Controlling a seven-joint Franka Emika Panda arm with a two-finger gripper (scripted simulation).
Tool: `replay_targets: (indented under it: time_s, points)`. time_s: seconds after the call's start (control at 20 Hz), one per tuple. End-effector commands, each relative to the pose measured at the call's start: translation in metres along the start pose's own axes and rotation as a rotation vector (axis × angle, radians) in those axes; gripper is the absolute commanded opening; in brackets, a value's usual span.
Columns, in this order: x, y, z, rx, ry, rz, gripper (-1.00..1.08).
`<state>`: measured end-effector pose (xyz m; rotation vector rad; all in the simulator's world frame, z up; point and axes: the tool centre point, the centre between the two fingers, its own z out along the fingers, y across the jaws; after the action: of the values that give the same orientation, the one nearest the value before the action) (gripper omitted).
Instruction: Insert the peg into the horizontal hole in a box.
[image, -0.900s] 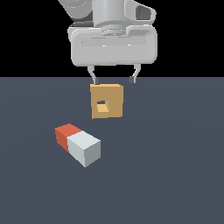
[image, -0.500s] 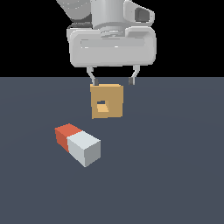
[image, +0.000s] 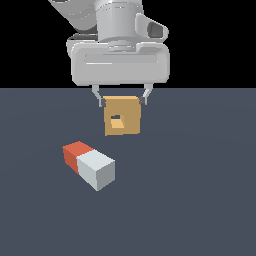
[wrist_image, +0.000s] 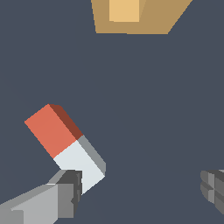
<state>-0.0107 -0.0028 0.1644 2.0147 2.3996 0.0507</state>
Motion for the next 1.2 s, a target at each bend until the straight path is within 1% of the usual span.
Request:
replay_targets:
  time_s: [0.0,0.85,1.15]
  points:
    - [-0.002,-0.006,0.007,0.003,0.000,-0.051,1.00]
    - [-0.031,-0.050,0.061,0.023,-0.001,-0.459,1.00]
    - [-0.042,-0.059,0.076,0.029,-0.002,-0.571,1.00]
